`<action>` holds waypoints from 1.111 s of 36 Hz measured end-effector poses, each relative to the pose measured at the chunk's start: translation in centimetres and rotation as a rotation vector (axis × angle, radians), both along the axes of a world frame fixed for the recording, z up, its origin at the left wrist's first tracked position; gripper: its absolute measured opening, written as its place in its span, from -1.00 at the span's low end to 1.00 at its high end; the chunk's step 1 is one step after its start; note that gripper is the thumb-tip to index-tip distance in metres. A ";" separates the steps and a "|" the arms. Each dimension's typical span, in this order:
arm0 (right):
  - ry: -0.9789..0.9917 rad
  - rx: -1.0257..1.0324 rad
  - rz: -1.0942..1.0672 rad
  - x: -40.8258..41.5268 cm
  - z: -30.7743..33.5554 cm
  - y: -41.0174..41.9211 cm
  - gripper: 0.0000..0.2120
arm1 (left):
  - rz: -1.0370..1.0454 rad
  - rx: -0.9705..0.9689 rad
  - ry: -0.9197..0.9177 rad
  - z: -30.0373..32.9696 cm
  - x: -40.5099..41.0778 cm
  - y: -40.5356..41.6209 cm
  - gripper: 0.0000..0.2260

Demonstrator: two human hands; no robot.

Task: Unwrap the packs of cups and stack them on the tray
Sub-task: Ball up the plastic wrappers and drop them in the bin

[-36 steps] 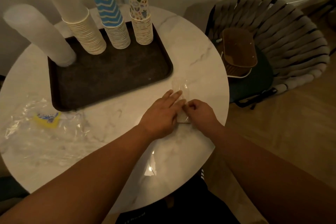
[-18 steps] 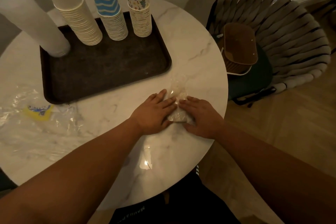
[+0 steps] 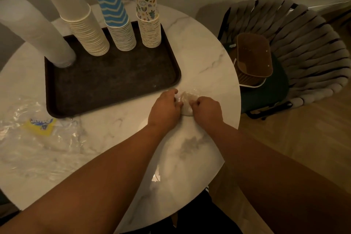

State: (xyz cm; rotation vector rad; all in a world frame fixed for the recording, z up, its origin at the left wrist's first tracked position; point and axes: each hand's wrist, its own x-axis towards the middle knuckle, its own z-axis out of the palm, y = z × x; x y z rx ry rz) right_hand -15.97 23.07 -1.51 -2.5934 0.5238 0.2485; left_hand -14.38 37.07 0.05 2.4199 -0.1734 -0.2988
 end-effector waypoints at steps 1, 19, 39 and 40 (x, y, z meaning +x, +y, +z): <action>0.012 -0.027 -0.014 0.2 -0.1 0.2 -0.67 | 0.014 0.006 -0.022 0.0 -0.2 0.0 -0.65; 0.005 0.196 -0.160 0.0 0.8 -1.2 -0.53 | 0.158 -0.035 0.328 1.0 1.1 -2.6 -0.84; 0.175 1.214 -0.073 1.7 10.3 3.8 -0.88 | 0.366 -0.499 0.400 11.3 -2.7 4.4 -0.94; 0.184 1.259 -0.081 1.9 10.7 4.5 -0.87 | 0.401 -0.493 0.389 11.6 -2.9 5.3 -0.96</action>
